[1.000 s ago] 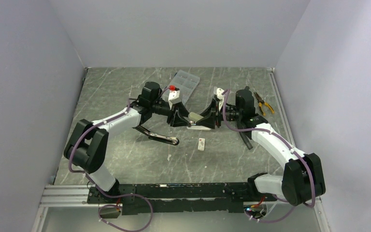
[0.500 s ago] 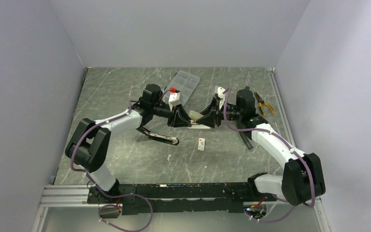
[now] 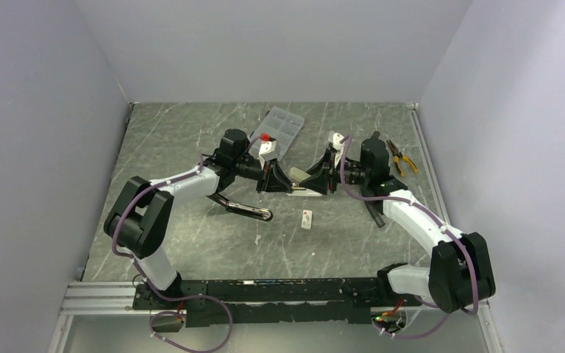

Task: Load the staples into the stapler
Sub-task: Open the stapler at the center of the board.

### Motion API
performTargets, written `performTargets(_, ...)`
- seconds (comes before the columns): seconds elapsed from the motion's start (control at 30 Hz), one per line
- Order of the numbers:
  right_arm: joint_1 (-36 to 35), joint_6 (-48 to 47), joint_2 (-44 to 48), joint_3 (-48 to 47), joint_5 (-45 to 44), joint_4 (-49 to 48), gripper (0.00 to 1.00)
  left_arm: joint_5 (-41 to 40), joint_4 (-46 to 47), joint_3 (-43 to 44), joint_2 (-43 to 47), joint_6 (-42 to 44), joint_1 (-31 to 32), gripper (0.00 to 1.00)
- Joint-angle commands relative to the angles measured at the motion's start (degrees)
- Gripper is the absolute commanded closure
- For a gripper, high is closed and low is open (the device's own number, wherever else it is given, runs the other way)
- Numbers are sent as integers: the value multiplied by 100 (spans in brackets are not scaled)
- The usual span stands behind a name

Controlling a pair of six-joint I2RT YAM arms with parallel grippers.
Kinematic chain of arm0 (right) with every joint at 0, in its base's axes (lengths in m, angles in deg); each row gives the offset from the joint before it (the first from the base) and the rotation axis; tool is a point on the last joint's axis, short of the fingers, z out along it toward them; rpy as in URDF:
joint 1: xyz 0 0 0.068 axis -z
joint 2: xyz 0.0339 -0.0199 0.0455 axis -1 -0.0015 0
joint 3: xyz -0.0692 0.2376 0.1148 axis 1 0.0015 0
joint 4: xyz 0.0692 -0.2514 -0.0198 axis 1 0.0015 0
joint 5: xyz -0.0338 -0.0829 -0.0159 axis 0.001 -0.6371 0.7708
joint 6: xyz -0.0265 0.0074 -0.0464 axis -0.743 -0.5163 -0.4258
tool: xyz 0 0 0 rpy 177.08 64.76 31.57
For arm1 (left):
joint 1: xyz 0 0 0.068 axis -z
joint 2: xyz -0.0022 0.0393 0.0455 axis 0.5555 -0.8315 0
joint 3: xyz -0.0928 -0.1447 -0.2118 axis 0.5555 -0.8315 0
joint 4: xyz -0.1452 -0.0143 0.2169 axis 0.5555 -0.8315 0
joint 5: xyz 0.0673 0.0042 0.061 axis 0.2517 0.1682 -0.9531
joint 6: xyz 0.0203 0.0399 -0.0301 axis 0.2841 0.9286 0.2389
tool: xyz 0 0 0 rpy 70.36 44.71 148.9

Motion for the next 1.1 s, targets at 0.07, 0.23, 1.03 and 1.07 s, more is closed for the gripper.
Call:
performTargets(0.07,241,416,337,104,-44,-991,100,-242,-294,102,203,-9,25,97)
performTargets(0.23,435,867,460,186,95,-1418,100,-242,-93,-46,179,-224,20,97)
performTargets(1.03,1169,875,708,265,562,-1477,100,-717,-911,106,240,228,-312,97)
performTargets(1.07,1186,791,721,242,577,-1365,100,-731,-929,113,240,237,-346,97)
